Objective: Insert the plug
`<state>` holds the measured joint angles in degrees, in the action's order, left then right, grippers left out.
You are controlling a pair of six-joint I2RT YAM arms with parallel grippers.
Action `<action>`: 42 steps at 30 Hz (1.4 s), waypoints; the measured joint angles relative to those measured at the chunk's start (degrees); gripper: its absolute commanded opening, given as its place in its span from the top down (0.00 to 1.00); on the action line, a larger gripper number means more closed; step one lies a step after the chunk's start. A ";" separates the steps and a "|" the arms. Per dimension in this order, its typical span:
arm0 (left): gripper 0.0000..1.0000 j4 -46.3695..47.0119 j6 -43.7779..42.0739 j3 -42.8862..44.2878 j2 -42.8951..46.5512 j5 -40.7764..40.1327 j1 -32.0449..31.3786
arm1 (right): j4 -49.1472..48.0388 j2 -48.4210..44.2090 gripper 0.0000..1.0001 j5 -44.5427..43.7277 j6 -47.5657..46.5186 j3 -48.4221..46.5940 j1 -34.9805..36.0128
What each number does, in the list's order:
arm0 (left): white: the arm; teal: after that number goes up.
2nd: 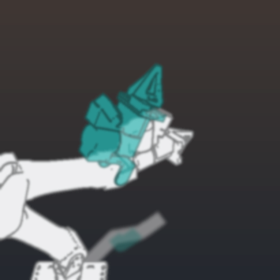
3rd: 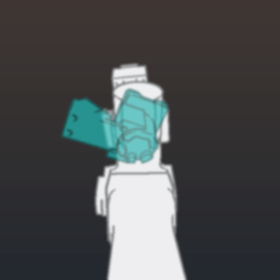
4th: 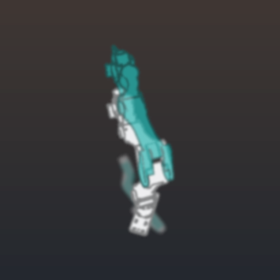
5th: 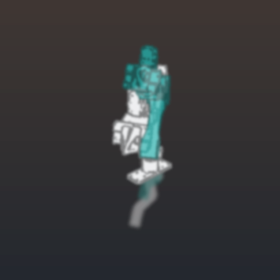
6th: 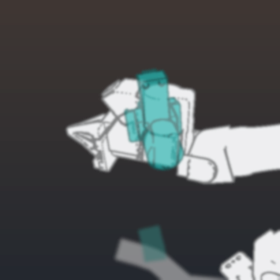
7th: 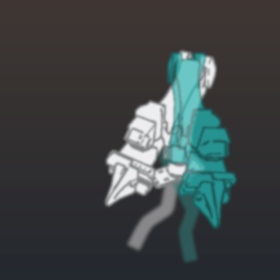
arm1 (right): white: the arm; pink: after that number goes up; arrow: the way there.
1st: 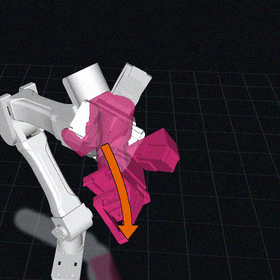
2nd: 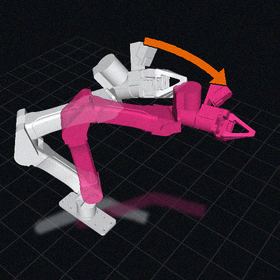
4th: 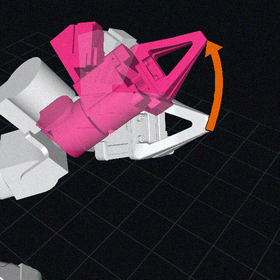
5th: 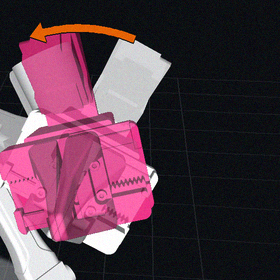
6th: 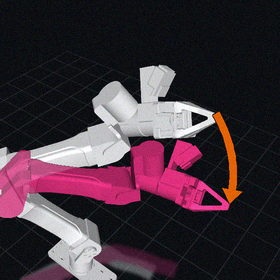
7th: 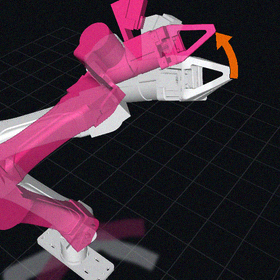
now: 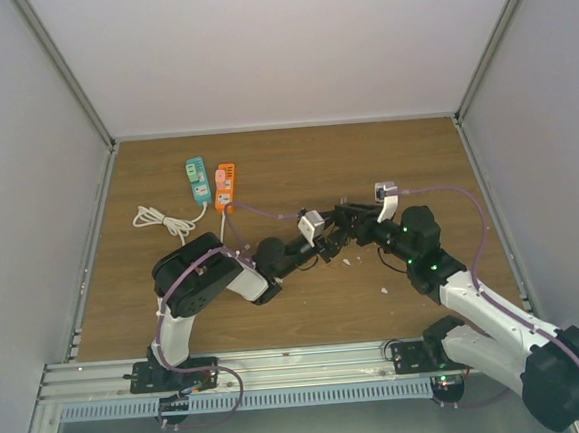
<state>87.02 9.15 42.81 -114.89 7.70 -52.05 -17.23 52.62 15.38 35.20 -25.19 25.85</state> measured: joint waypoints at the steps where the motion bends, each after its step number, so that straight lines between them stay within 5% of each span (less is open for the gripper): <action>1: 0.57 0.00 0.00 -0.09 0.09 0.20 0.04 | -0.07 0.00 0.88 0.00 0.00 0.00 0.09; 8: 0.76 0.02 0.76 -0.61 0.13 1.88 1.20 | -0.42 0.02 0.88 -1.05 0.00 -0.04 0.26; 17: 0.82 0.00 -0.72 -1.03 0.33 2.14 2.16 | -0.33 0.31 0.87 -2.19 1.38 -0.24 0.50; 19: 0.76 0.00 -0.72 -1.05 0.35 2.34 2.25 | -0.33 0.31 0.87 -2.19 1.42 -0.24 0.52; 22: 0.47 0.00 -0.28 -1.20 0.46 2.40 2.29 | -0.35 0.31 0.87 -1.95 1.46 -0.24 0.55; 26: 0.31 -0.02 1.97 -1.95 0.94 2.21 3.61 | -0.72 0.26 0.87 -0.52 0.39 -0.28 0.57; 42: 0.27 -0.13 2.58 -3.17 1.95 2.40 4.61 | -2.54 2.38 0.88 2.01 -0.48 -0.39 0.61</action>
<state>86.89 11.73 39.64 -112.95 10.11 -47.44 -19.77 55.00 17.39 34.72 -25.58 26.46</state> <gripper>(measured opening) 0.724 0.370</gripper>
